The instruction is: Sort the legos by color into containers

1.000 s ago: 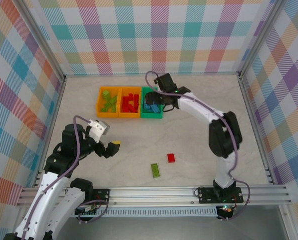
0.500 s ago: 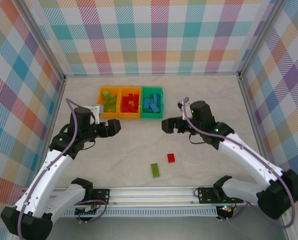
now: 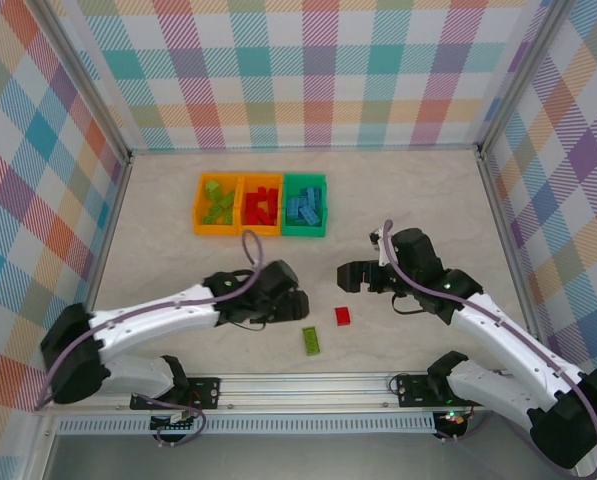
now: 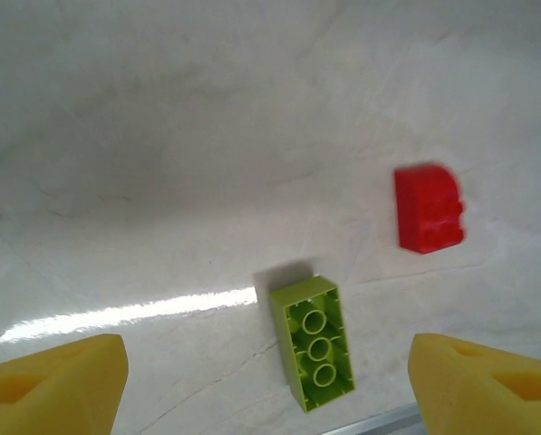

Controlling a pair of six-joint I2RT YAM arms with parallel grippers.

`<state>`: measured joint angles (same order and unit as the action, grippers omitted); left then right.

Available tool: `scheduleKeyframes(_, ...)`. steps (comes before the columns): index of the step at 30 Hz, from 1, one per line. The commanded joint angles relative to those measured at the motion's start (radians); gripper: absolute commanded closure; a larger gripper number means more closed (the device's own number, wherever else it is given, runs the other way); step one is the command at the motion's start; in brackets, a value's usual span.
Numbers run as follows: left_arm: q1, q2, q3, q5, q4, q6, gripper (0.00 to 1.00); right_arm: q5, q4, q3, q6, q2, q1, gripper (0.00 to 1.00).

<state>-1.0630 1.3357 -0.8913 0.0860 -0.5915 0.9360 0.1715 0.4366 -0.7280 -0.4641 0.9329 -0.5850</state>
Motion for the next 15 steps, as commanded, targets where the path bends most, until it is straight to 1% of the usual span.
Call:
scheduleKeyframes(1, -0.068, 0.100, -0.050, 0.025, 0.051, 0.086, 0.19, -0.021, 0.028, 0.011, -0.011, -0.007, -0.006, 0.00)
scheduleKeyframes(6, -0.116, 0.248, -0.082, -0.030, 0.096, 0.090, 0.20, -0.033, 0.034, 0.031, -0.015, -0.026, -0.005, 0.00)
scheduleKeyframes(9, -0.123, 0.295, -0.087, -0.049, 0.113, 0.089, 0.23, -0.043, 0.039, 0.039, -0.014, -0.042, -0.006, 0.00)
scheduleKeyframes(11, -0.124, 0.311, -0.087, -0.053, 0.123, 0.085, 0.27, -0.046, 0.041, 0.046, -0.016, -0.049, -0.006, 0.00)
scheduleKeyframes(15, -0.124, 0.325, -0.081, -0.037, 0.098, 0.086, 0.40, -0.046, 0.057, 0.046, -0.020, -0.063, -0.006, 0.00)
